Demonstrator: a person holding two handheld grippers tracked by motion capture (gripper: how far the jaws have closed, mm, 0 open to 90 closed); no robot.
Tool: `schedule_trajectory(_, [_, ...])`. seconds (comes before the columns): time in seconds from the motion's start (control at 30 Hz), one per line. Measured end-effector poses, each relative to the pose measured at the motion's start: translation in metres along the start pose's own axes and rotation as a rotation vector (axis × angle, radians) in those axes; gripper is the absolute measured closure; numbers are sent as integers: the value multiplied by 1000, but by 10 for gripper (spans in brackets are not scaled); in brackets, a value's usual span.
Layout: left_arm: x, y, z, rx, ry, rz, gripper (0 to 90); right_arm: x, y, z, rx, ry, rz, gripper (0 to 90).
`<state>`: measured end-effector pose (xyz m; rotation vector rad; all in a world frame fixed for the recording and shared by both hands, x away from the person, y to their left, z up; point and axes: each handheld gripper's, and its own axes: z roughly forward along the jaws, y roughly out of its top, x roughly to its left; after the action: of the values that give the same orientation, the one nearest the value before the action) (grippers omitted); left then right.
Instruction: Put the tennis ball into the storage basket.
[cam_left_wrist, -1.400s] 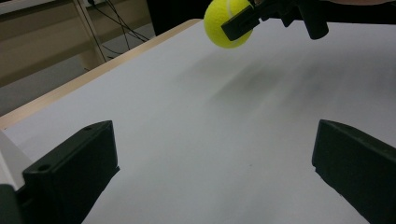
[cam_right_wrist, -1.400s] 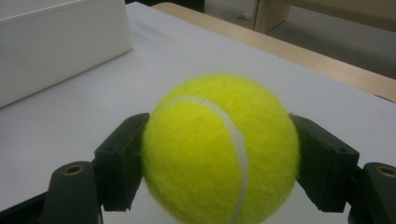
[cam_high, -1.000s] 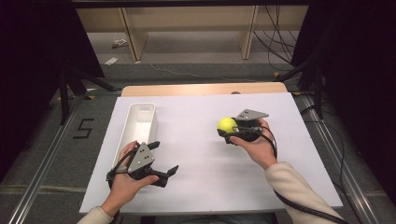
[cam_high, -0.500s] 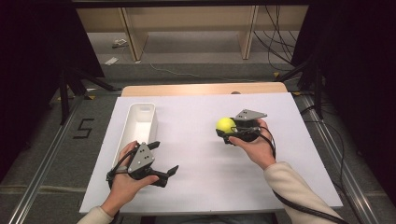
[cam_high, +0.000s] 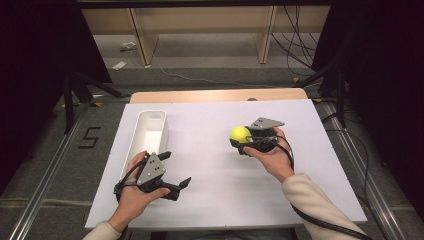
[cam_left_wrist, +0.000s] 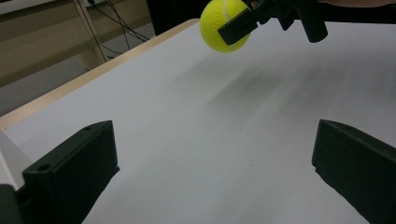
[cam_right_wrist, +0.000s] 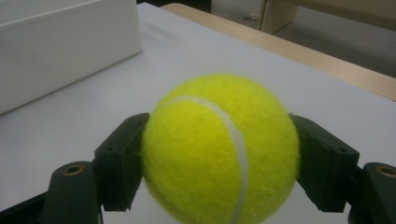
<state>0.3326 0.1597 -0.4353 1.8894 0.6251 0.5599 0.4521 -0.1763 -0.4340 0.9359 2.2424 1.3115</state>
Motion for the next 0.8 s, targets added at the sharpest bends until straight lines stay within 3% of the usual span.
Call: schedule_trajectory(0.8, [0, 0, 0, 0, 0, 0, 0, 8, 3, 4, -3, 17, -7, 264])
